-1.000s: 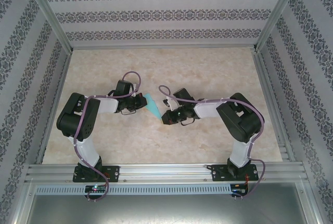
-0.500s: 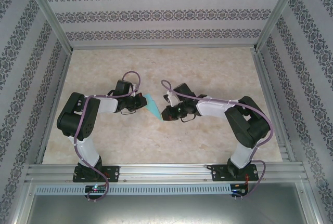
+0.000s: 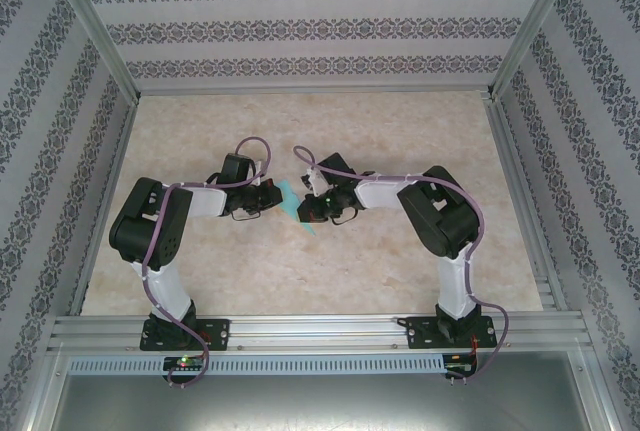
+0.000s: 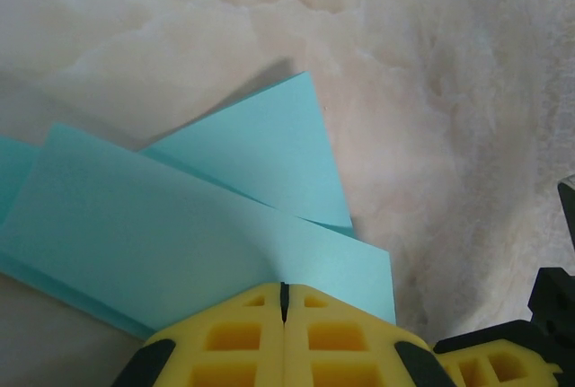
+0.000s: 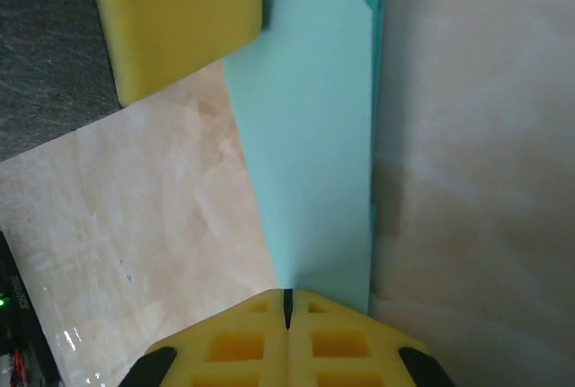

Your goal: Fold a paper plane with a square sheet of paper (pick it up from the middle)

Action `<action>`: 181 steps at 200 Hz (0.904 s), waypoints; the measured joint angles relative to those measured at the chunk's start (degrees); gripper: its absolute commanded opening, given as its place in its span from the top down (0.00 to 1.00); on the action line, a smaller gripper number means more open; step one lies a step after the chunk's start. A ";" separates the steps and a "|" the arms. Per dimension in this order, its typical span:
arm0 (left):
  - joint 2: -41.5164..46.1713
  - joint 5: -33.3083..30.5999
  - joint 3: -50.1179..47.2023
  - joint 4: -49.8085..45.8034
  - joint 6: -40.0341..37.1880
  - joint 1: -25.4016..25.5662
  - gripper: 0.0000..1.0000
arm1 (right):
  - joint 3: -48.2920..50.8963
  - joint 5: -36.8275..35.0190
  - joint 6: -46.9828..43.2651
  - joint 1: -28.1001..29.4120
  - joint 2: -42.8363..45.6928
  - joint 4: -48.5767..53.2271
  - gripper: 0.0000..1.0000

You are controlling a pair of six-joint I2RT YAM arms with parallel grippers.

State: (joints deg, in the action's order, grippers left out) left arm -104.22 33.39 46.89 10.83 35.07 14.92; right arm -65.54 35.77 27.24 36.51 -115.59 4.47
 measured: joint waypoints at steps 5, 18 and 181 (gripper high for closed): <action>0.00 0.07 0.15 -0.22 -0.02 0.04 0.99 | 0.00 -0.02 0.00 0.00 0.00 0.00 0.99; 0.02 -0.04 0.50 -0.96 0.04 0.28 0.95 | 0.00 -0.11 0.00 0.00 0.00 0.02 0.99; 0.76 -3.17 0.33 -2.03 2.54 6.05 0.89 | -0.22 -0.35 -0.61 0.00 -0.09 0.85 1.00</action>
State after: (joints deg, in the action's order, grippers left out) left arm -103.46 30.22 47.22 8.80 37.60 20.97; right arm -65.76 35.42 26.63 36.51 -115.68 5.32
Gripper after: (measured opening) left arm 0.110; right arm 0.052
